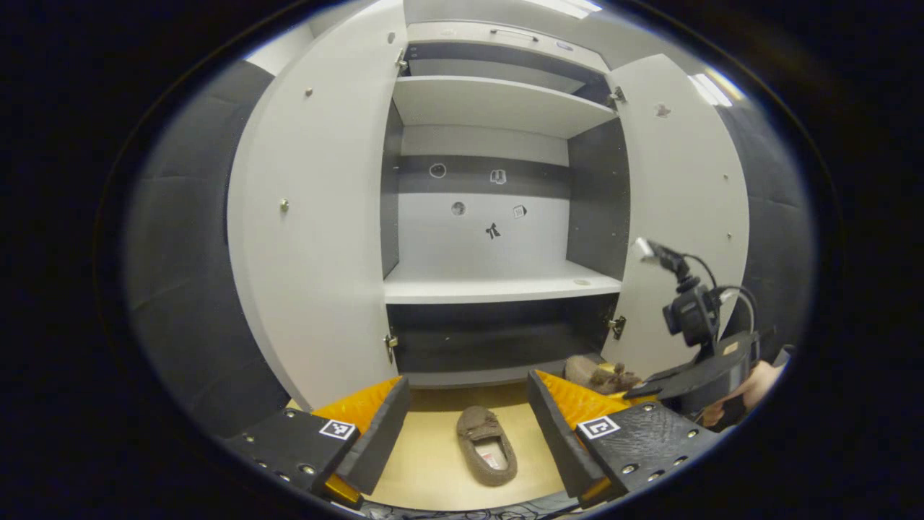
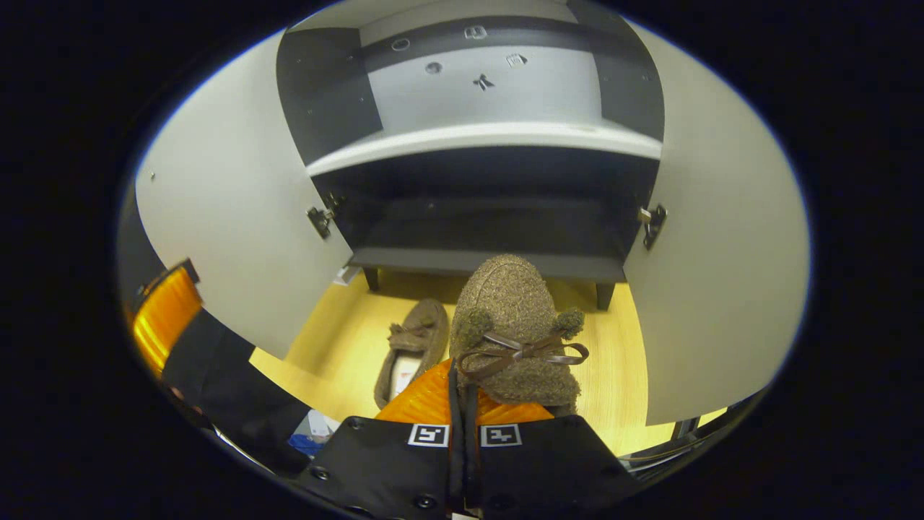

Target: Grab one shoe with the right hand and put it into the shoe cabinet, grab the other shoe with the left hand and put it into the shoe cabinet; then close the right door with the right hand and the left door with the left hand.

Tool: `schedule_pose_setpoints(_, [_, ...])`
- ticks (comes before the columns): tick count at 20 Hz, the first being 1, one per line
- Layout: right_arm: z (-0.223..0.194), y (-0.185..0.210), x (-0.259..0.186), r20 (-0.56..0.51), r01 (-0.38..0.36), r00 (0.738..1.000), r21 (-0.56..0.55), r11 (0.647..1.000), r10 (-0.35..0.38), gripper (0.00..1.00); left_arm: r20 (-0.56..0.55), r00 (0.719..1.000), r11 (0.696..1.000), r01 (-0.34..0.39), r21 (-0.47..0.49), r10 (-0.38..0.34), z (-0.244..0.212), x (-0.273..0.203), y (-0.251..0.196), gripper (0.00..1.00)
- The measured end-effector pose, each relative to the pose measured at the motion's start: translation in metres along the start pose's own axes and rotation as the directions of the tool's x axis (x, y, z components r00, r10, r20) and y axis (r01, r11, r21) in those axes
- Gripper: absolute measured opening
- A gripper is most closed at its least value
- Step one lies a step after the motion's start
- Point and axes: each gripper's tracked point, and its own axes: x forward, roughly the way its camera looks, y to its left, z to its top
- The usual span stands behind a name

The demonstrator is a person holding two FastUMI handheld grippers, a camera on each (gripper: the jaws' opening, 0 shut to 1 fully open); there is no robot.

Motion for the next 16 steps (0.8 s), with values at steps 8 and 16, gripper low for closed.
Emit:
schedule_pose_setpoints(8, [0.111, 0.017, -0.020, 0.204, -0.026, 0.979, 0.007, 1.000, 0.024, 0.02, 0.004, 1.000, 1.000, 0.002, 0.002, -0.002, -0.004, -0.003, 0.012, 0.95])
schedule_pose_setpoints(16, [0.218, 0.003, -0.020, 0.359, 0.013, 0.933, -0.014, 1.000, -0.007, 0.02, 0.033, 0.999, 1.000, -0.010, 0.017, 0.010, 0.000, -0.003, 0.017, 0.95])
